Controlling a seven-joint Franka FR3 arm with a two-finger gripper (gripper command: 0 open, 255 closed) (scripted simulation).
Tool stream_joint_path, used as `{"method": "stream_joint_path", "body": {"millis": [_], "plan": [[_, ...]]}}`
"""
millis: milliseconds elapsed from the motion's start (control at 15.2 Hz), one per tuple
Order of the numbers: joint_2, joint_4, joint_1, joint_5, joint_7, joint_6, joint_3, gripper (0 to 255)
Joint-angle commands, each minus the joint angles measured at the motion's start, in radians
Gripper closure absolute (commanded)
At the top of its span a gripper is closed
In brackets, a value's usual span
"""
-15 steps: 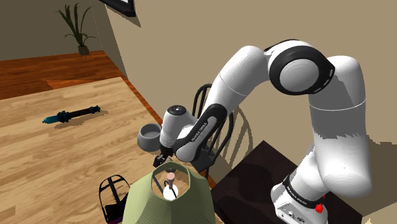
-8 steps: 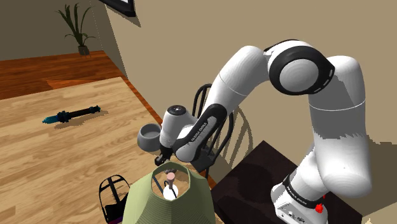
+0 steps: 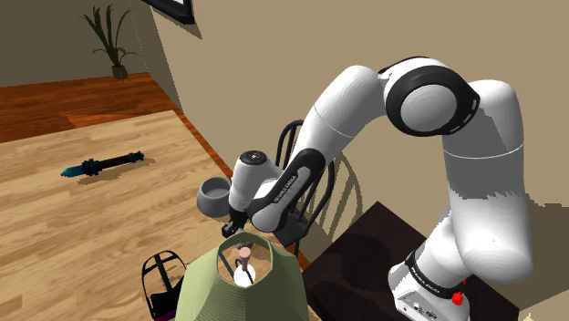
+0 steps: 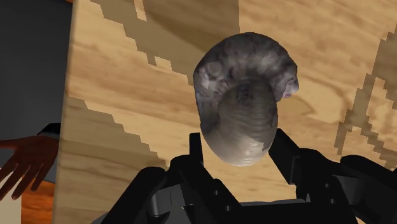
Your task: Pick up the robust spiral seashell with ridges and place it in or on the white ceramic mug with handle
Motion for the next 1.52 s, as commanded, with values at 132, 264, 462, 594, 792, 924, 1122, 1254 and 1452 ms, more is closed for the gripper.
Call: {"method": "stream_joint_path", "body": {"millis": [132,264,462,594,792,924,1122,1254,1452], "plan": [[-0.038,-0.013,-0.01,0.007,-0.004,-0.03,0.011,255],[-0.065,-0.02,-0.016,0.013,-0.007,-0.049,0.019,255],[-0.103,-0.029,-0.025,0.022,-0.012,-0.079,0.03,255],[-0.129,-0.034,-0.032,0.029,-0.016,-0.1,0.038,255],[-0.166,-0.039,-0.04,0.04,-0.022,-0.132,0.049,255],[-0.19,-0.042,-0.046,0.048,-0.026,-0.153,0.056,255],[-0.226,-0.044,-0.054,0.06,-0.033,-0.187,0.065,255],[-0.25,-0.044,-0.058,0.068,-0.037,-0.21,0.071,255],[-0.247,-0.042,-0.058,0.067,-0.037,-0.208,0.071,0]]}}
